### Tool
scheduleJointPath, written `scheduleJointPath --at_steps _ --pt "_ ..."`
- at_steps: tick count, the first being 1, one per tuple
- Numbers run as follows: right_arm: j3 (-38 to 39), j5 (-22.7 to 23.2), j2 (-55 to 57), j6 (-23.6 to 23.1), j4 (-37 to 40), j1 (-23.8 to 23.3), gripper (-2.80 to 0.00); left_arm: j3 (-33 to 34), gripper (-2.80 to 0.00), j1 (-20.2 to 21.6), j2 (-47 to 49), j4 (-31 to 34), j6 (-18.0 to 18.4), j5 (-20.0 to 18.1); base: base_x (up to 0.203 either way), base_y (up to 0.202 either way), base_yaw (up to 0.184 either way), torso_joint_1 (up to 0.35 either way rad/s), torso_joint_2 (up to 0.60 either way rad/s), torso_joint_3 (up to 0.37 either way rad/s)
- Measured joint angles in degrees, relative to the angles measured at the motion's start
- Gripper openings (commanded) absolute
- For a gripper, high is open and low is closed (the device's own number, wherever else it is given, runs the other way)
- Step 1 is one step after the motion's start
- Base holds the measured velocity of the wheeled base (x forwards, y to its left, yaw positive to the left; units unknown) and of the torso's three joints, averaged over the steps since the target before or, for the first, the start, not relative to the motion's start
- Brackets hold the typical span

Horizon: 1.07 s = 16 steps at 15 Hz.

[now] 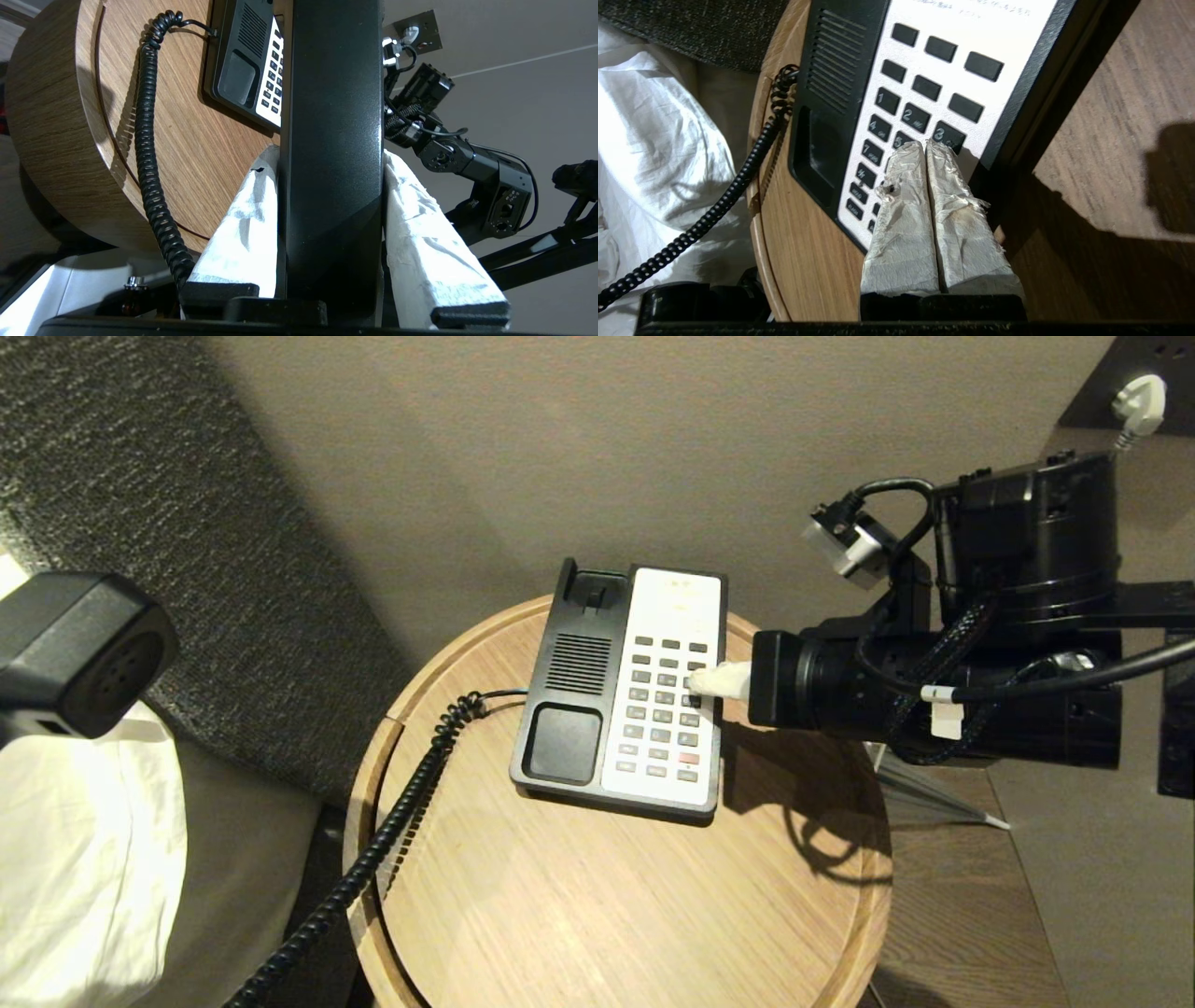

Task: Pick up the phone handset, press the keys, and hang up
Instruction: Dial the number

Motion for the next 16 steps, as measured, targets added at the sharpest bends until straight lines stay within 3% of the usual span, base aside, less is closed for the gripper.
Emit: scheduleJointPath --at_steps 16 --pt "0.11 -0.61 1.6 -0.49 -0.33 0.79 -2.8 0.41 -2.8 0.0 -0.3 0.02 0.0 0.03 0.0 0.0 0.0 0.0 0.0 0.0"
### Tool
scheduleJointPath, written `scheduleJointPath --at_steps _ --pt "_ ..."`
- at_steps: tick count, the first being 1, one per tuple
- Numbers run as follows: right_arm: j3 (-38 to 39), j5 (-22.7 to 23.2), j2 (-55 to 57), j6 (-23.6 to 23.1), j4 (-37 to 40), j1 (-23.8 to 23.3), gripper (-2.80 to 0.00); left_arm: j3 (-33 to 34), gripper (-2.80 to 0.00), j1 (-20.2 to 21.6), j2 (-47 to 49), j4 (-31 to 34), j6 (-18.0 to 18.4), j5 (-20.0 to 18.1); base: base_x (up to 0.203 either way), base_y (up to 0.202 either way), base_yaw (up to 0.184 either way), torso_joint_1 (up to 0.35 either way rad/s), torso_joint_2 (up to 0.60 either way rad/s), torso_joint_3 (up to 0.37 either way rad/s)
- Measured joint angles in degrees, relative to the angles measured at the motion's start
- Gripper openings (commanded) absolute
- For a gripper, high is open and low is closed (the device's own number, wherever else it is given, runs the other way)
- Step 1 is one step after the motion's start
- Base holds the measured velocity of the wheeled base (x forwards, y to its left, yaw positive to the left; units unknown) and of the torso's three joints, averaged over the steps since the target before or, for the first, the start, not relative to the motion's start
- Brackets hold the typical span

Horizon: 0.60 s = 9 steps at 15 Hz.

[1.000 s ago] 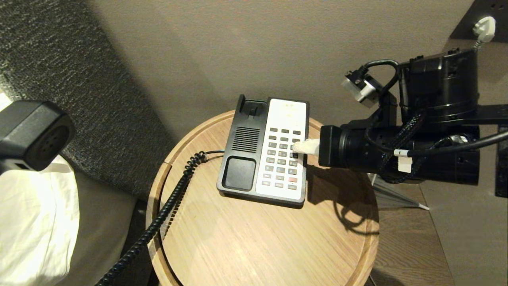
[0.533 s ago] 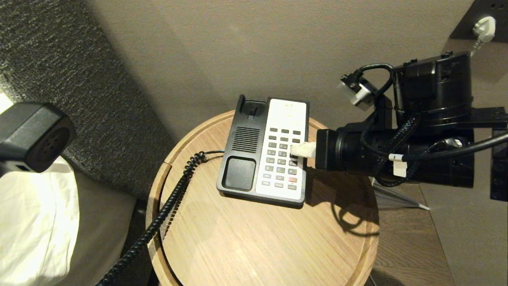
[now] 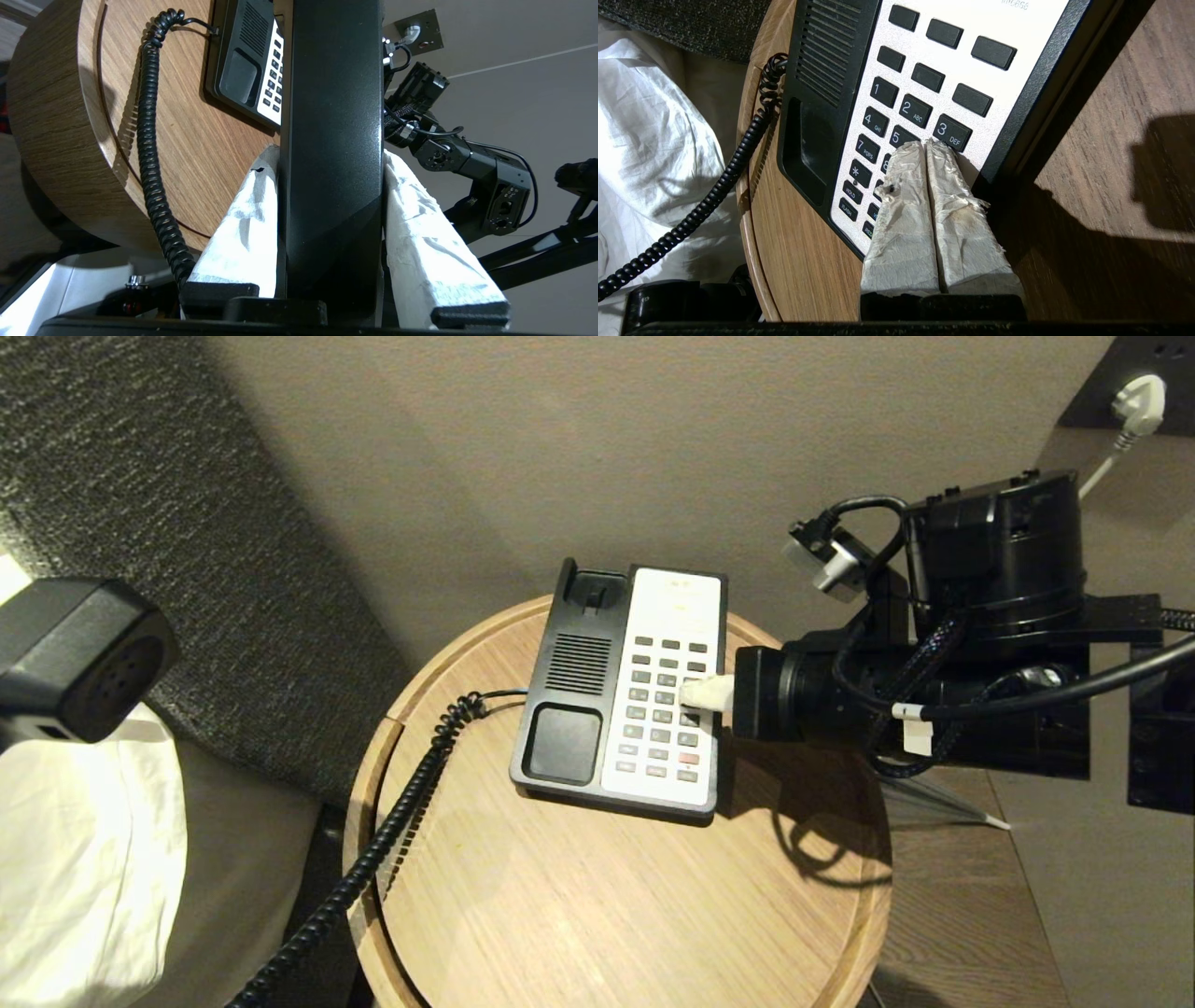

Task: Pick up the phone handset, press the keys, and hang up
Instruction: Dial the number

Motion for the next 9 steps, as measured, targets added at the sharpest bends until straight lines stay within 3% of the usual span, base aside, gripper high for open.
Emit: scheduleJointPath --at_steps 9 --pt "2.23 0.09 0.46 -0.34 -3.55 -0.06 -2.8 0.05 -2.8 0.02 -0.44 0.0 0.08 -0.46 0.0 0.0 0.0 0.0 0.0 0.0"
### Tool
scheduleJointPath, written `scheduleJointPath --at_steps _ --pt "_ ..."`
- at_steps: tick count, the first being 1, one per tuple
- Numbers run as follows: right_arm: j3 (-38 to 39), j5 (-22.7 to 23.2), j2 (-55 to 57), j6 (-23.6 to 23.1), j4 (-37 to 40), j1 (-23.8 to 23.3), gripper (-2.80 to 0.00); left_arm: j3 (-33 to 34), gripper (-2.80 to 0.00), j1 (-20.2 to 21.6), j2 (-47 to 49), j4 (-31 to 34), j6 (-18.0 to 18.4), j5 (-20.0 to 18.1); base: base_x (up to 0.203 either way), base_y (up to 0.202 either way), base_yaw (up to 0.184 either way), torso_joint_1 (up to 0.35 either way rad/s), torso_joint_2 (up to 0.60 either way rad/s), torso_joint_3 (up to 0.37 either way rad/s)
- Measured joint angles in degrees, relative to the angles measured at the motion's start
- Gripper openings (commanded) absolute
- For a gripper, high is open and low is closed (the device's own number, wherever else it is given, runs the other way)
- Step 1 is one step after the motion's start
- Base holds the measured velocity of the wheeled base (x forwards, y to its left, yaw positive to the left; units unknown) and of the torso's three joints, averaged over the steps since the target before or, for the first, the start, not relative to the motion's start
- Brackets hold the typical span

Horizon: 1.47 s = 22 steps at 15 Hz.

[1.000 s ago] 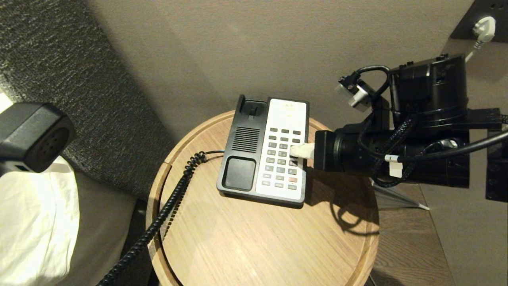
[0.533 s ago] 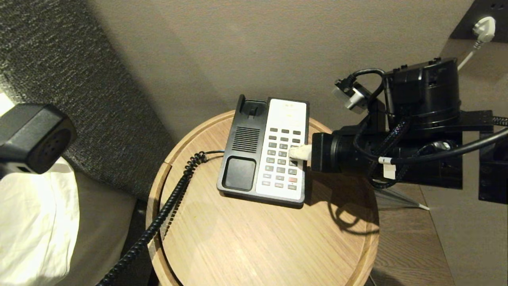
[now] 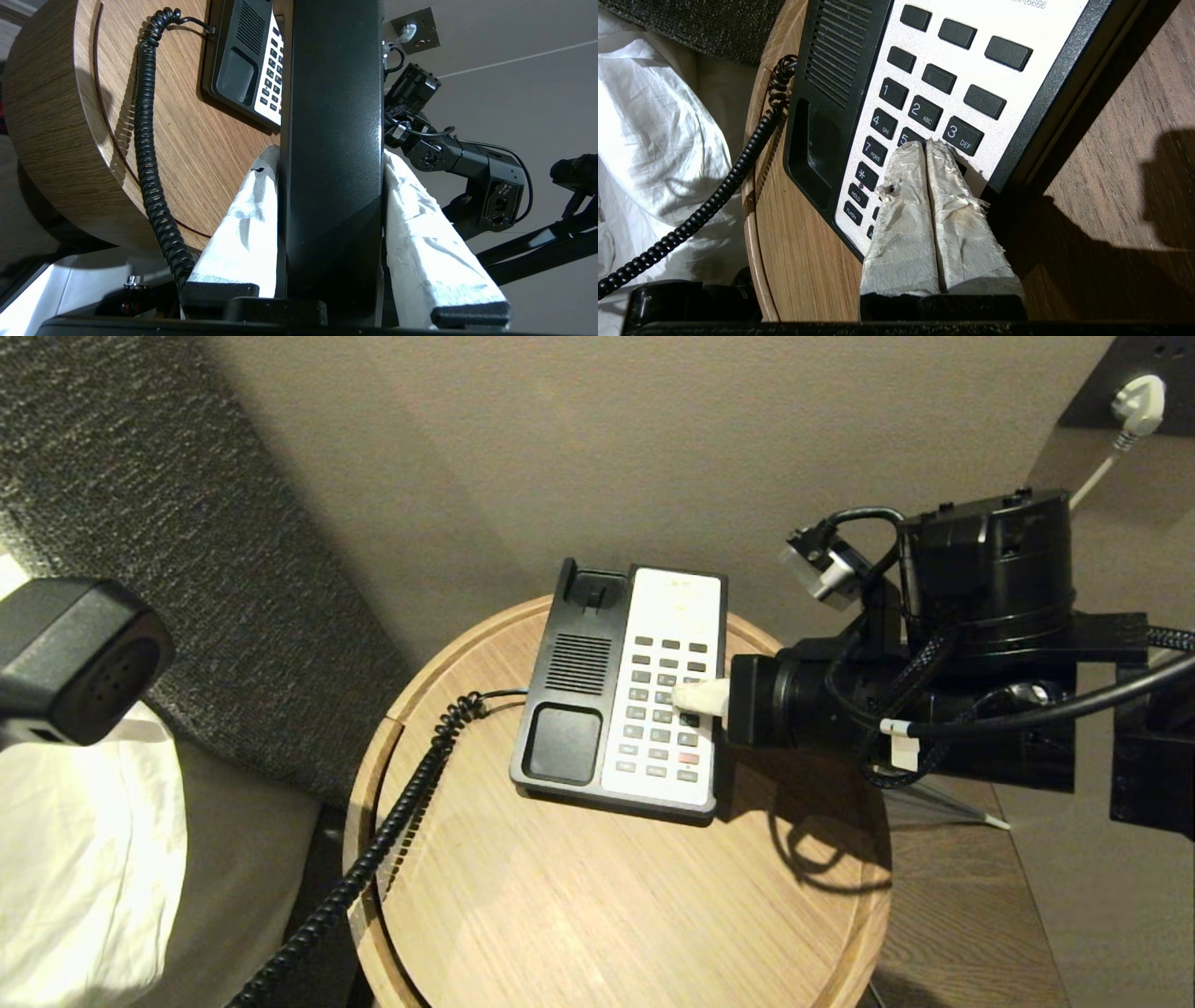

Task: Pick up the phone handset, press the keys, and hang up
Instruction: Dial the number

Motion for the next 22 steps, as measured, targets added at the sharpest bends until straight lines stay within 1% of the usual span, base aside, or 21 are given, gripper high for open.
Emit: scheduleJointPath --at_steps 7,11,15,22 --pt "0.06 0.02 -2.46 0.2 1.06 0.39 -2.8 0.3 -2.8 -0.05 -0.17 -0.01 0.0 -0.06 0.0 0.0 0.0 0.0 0.0 0.0" --pt "1.5 0.3 -4.47 0.43 3.61 1.34 -2.8 0.73 -2.8 -0.02 -0.44 0.0 0.0 -0.07 0.0 0.0 0.0 0.0 0.0 0.0" --pt "3.39 0.41 -4.94 0.51 3.59 2.8 -2.8 0.87 -2.8 -0.02 -0.48 -0.02 0.0 -0.06 0.0 0.0 0.0 0.0 0.0 0.0" --pt "4.86 0.59 -5.0 0.69 3.79 3.15 -2.8 1.14 -2.8 -0.02 -0.57 -0.04 0.01 -0.06 0.0 0.0 0.0 0.0 0.0 0.0"
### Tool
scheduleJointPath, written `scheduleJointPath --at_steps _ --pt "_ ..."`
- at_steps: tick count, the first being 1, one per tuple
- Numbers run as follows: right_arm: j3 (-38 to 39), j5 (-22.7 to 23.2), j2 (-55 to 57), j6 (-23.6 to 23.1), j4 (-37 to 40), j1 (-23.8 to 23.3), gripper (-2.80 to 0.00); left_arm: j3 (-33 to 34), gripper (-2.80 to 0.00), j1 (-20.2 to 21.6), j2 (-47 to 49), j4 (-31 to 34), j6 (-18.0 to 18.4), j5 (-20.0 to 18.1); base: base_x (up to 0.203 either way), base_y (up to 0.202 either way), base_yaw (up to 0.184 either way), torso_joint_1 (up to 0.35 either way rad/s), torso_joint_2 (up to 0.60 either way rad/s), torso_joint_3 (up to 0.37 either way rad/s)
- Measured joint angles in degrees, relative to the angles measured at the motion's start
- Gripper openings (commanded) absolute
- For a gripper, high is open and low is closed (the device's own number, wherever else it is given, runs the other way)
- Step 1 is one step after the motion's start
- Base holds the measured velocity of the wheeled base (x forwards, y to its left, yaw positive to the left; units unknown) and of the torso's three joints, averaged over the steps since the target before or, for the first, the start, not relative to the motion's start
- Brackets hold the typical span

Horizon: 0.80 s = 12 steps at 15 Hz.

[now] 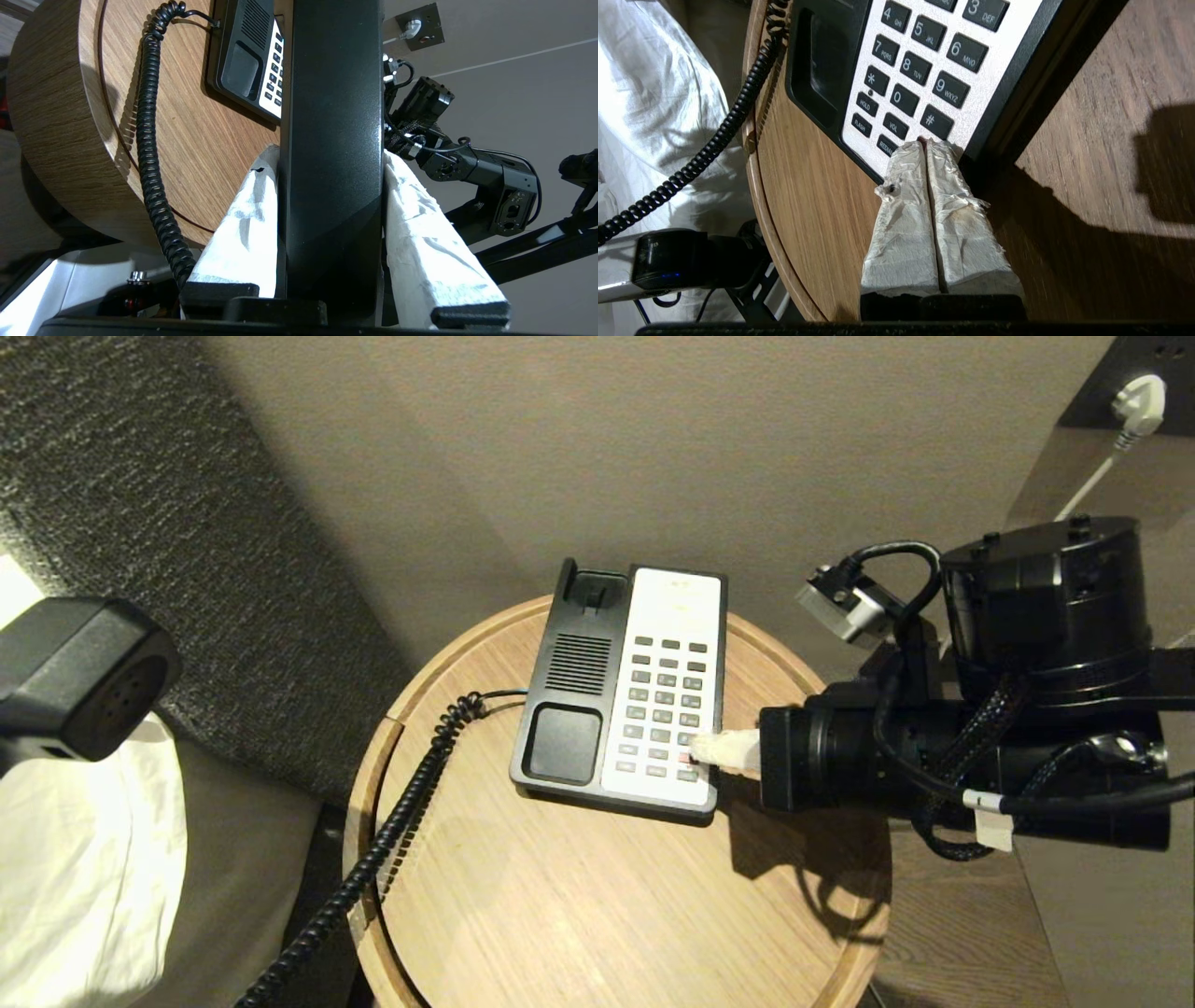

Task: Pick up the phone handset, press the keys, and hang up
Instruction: Dial the number

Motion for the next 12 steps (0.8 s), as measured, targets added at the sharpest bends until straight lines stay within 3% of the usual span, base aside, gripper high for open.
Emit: scheduleJointPath --at_steps 12 --pt "1.26 1.12 0.0 1.22 -0.09 1.13 -2.8 0.37 -2.8 0.0 -0.27 0.01 -0.01 0.01 0.0 0.0 0.0 0.0 0.0 0.0"
